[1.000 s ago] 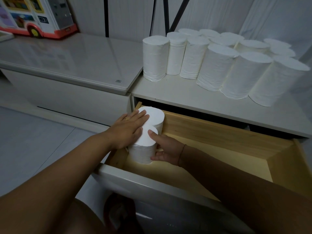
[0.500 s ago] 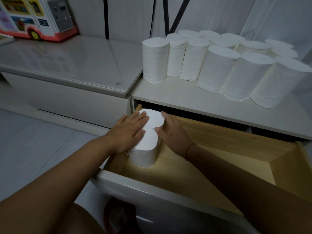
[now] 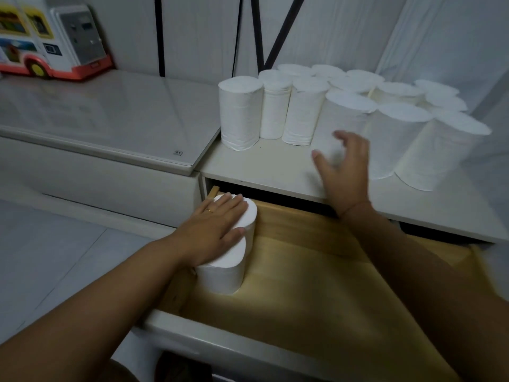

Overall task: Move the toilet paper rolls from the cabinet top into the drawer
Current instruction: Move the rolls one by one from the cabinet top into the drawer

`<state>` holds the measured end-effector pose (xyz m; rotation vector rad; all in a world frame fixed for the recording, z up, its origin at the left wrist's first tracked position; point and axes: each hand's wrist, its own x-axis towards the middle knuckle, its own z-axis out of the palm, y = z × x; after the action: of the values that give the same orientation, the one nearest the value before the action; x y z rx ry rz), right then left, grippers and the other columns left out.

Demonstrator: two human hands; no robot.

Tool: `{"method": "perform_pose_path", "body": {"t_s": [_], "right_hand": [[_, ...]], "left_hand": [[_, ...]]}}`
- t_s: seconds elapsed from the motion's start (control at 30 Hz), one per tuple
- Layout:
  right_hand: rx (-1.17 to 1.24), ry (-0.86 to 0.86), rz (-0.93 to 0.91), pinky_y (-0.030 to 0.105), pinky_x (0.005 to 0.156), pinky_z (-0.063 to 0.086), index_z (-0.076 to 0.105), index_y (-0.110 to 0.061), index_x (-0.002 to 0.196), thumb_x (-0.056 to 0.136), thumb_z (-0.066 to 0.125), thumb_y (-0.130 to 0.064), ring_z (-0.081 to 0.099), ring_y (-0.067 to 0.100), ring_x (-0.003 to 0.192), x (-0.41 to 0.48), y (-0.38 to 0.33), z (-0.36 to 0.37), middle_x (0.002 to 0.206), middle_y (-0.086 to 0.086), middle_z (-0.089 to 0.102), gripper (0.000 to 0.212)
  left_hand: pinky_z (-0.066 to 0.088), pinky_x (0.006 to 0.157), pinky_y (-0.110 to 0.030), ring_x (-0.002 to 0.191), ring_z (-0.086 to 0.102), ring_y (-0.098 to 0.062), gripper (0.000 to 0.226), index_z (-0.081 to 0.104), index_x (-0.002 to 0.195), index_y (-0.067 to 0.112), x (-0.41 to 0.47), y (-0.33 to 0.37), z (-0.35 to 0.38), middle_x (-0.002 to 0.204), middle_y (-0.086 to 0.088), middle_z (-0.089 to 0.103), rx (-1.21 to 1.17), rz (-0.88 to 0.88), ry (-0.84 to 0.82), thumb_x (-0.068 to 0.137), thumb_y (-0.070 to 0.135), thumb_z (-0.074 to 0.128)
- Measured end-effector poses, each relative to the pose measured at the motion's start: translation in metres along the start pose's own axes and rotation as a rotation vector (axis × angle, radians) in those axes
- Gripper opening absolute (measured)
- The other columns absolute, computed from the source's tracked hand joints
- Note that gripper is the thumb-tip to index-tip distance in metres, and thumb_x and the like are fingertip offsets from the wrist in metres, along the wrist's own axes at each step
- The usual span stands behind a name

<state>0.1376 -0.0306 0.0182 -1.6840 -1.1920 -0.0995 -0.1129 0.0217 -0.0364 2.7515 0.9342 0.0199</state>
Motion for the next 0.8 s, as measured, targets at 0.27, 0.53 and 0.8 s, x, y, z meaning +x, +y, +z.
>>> {"method": "perform_pose_path", "body": {"t_s": [0.27, 0.53, 0.8], "right_hand": [[-0.101, 0.253, 0.13, 0.026, 0.11, 0.025, 0.038, -0.008, 0.132, 0.077, 0.071, -0.033, 0.031, 0.025, 0.13, 0.047, 0.044, -0.057, 0.139, 0.012, 0.032, 0.068], [-0.131, 0.179, 0.19, 0.036, 0.117, 0.016, 0.027, -0.01, 0.141, 0.076, 0.072, -0.038, 0.019, 0.026, 0.14, 0.081, 0.063, -0.059, 0.149, 0.013, 0.021, 0.084], [0.016, 0.151, 0.296, 0.029, 0.114, 0.021, 0.021, -0.013, 0.143, 0.068, 0.078, -0.039, 0.024, 0.022, 0.137, 0.096, 0.079, -0.054, 0.147, 0.009, 0.024, 0.097]], "left_hand": [[-0.011, 0.117, -0.029, 0.145, -0.016, -0.006, 0.06, -0.002, 0.151, 0.026, 0.013, 0.01, 0.011, 0.159, 0.009, -0.011, 0.037, 0.032, -0.022, 0.1, 0.046, 0.023], [-0.017, 0.112, -0.023, 0.139, -0.023, 0.001, 0.061, -0.002, 0.151, 0.031, 0.019, 0.008, 0.023, 0.156, 0.016, -0.015, 0.045, 0.045, 0.024, 0.098, 0.052, 0.021], [-0.019, 0.111, -0.02, 0.137, -0.026, 0.004, 0.063, -0.008, 0.148, 0.034, 0.021, 0.006, 0.026, 0.153, 0.019, -0.02, 0.038, 0.058, 0.042, 0.093, 0.057, 0.015]]}}
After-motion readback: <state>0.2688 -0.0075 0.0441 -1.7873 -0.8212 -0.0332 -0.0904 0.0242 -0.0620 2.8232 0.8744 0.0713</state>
